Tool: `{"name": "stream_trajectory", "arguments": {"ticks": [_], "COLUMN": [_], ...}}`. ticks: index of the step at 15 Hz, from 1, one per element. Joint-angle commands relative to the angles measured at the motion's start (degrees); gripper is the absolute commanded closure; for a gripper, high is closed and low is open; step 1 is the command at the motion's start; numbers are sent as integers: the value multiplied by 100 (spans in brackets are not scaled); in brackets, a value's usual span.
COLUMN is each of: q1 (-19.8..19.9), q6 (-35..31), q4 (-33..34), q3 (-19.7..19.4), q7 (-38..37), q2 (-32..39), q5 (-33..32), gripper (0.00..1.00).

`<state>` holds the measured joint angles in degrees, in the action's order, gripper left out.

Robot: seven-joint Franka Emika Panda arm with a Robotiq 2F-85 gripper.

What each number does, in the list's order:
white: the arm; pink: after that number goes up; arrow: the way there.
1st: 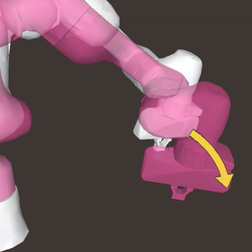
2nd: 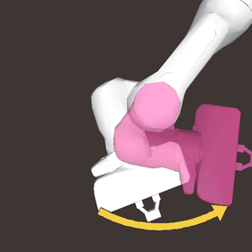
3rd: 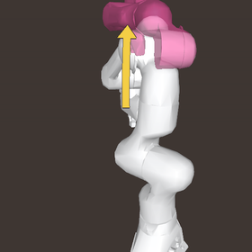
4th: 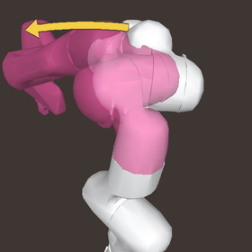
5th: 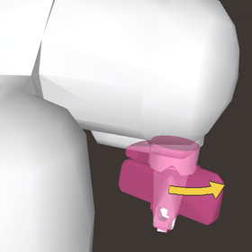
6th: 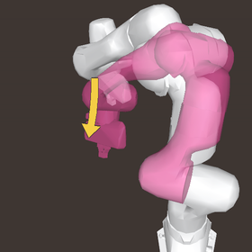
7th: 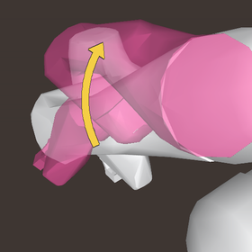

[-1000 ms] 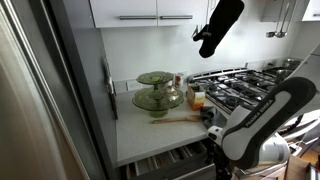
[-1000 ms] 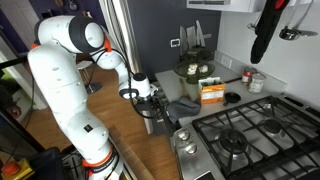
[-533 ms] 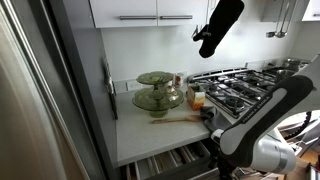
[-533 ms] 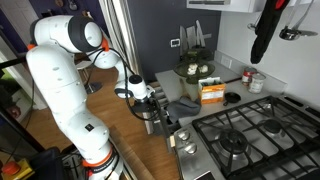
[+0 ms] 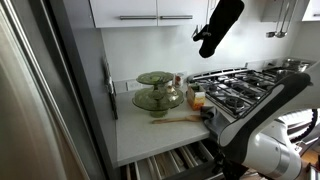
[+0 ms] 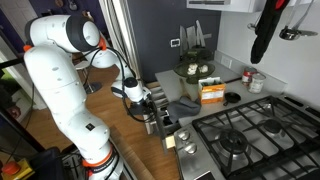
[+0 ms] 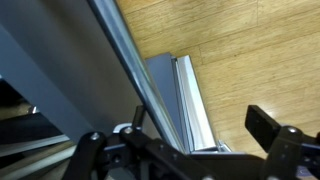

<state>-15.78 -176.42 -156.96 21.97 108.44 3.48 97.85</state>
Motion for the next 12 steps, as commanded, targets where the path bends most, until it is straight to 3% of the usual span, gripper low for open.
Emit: {"name": "stream_trajectory", "arguments": {"ticks": [1, 12], "q1": [19, 22], "q6": [217, 228], "q4": [-212, -238], "q3": [36, 255], "q7": [602, 2423], "q2": [563, 509], "q5": [833, 2729], "gripper": [0, 0]}}
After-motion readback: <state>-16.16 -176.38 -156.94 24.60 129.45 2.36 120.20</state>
